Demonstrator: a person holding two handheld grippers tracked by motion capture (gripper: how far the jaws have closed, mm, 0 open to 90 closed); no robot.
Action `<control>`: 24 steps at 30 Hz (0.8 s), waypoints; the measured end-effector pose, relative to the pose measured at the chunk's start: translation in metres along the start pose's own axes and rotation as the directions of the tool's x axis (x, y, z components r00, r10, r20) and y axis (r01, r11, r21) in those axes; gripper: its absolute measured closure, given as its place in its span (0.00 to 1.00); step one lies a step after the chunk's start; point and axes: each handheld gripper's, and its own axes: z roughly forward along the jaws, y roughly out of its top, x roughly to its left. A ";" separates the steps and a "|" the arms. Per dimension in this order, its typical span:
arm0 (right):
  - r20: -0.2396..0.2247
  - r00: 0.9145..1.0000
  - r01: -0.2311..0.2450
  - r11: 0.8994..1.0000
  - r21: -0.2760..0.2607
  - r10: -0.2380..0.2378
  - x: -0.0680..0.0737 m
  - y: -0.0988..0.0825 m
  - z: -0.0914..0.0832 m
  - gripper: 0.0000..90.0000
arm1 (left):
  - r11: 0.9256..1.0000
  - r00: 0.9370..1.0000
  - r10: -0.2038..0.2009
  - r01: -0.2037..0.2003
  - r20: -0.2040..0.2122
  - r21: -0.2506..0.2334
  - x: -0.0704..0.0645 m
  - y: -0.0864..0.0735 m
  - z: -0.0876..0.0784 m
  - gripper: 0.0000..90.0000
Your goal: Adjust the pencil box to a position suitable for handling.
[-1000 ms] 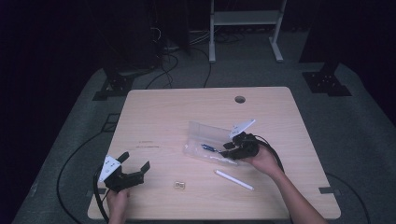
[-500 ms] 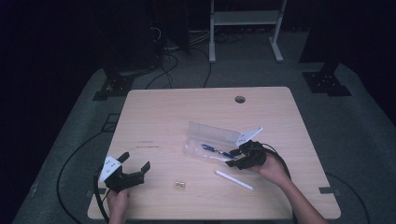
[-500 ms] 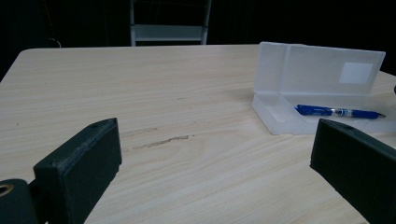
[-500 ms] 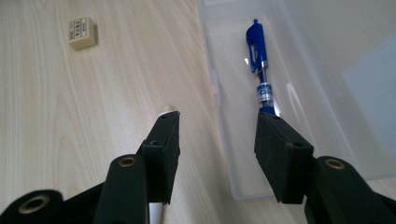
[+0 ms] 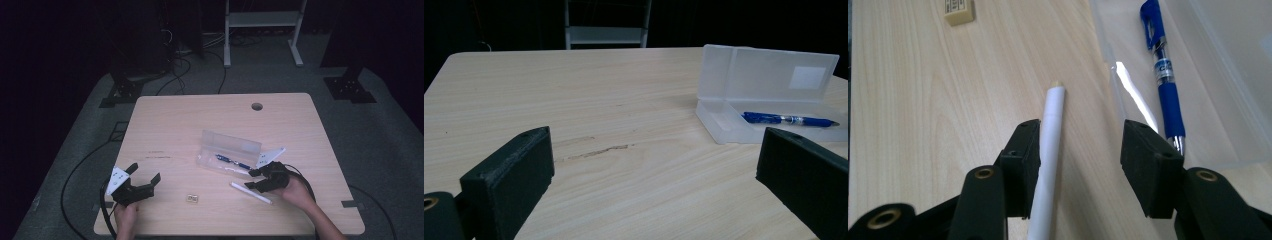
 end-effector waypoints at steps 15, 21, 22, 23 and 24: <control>-0.008 1.000 -0.009 1.000 -0.003 0.009 0.007 -0.017 -0.002 0.56 | 1.000 1.000 0.001 -0.001 0.000 0.000 0.000 0.000 0.000 0.01; -0.014 1.000 0.004 1.000 0.004 -0.003 0.012 -0.021 0.001 0.59 | 1.000 1.000 0.000 0.000 -0.001 -0.001 0.000 0.000 0.000 0.01; -0.014 1.000 0.006 1.000 0.008 -0.006 0.013 -0.021 0.001 0.60 | 1.000 1.000 0.001 -0.001 -0.001 -0.001 0.000 0.000 0.000 0.01; -0.013 1.000 0.014 1.000 0.007 -0.014 0.014 -0.021 0.002 0.61 | 1.000 1.000 0.001 -0.001 -0.002 0.000 0.000 0.000 0.000 0.01; -0.011 1.000 0.013 1.000 0.007 -0.013 0.015 -0.021 0.002 0.62 | 1.000 1.000 0.000 0.000 -0.001 0.000 0.000 0.000 0.000 0.01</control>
